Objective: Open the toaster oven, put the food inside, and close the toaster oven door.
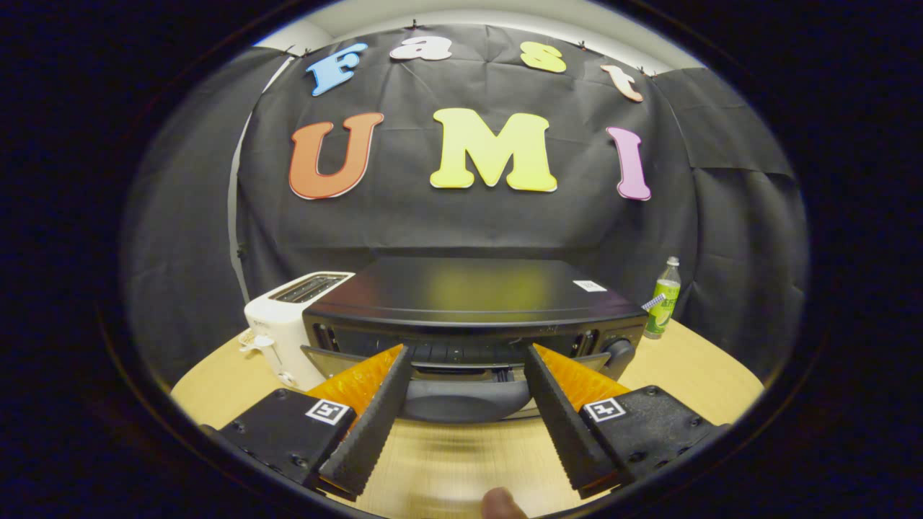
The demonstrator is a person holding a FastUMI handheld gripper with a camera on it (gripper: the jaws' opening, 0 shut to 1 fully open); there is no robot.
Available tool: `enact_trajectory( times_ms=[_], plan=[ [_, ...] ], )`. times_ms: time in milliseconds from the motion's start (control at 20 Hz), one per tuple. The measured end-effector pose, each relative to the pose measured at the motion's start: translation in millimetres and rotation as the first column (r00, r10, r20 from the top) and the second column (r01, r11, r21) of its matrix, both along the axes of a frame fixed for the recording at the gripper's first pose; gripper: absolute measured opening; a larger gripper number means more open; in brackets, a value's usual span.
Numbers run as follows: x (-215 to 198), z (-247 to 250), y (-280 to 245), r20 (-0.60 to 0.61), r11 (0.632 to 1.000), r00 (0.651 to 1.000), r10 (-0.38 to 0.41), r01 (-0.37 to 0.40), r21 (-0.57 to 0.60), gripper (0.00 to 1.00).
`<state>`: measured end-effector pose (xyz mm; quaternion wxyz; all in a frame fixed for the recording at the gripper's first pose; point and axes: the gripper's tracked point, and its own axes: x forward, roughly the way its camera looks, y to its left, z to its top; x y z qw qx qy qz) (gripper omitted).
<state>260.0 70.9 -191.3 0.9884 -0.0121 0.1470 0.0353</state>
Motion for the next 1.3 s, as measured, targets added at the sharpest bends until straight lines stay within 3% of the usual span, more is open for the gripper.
enact_trajectory(
  times_ms=[450, 700, 950, 1300],
  plan=[
    [-54, -36, -7, -0.068, 0.999, 0.998, 0.002, -0.005, -0.050, 1.00],
    [-77, -64, -9, -0.171, 0.997, 0.985, 0.007, -0.019, -0.071, 1.00],
    [-92, -85, -3, -0.261, 0.998, 0.963, 0.061, -0.067, -0.012, 1.00],
    [-129, -44, -6, -0.191, 0.997, 0.979, 0.075, -0.074, 0.014, 1.00]
  ],
)
